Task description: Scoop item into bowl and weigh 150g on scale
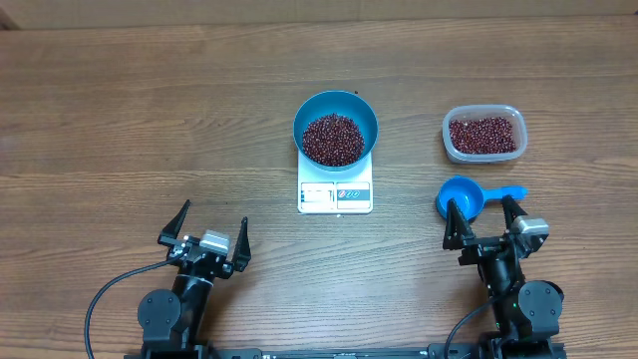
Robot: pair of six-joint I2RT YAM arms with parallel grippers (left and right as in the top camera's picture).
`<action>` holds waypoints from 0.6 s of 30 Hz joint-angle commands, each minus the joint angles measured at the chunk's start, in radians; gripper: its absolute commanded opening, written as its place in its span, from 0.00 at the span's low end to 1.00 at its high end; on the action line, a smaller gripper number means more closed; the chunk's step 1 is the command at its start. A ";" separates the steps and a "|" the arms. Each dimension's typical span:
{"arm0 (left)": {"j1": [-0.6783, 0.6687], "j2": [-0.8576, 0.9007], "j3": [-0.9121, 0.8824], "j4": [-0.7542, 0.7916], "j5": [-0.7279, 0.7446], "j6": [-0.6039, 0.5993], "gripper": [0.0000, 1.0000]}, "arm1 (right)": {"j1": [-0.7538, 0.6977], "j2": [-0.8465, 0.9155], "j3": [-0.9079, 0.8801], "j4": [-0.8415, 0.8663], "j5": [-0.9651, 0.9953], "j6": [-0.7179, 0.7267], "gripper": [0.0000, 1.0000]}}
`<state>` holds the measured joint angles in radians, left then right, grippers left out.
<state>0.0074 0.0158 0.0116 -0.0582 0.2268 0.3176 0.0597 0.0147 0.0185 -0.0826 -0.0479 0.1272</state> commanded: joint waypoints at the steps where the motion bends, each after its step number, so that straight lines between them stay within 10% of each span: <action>1: 0.005 -0.011 -0.007 0.003 -0.006 0.001 1.00 | -0.001 -0.012 -0.011 0.003 0.003 0.003 1.00; 18: 0.005 -0.011 -0.007 0.003 -0.006 0.001 0.99 | -0.001 -0.012 -0.011 0.003 0.003 0.003 1.00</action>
<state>0.0074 0.0158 0.0116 -0.0582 0.2268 0.3176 0.0593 0.0147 0.0185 -0.0826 -0.0479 0.1268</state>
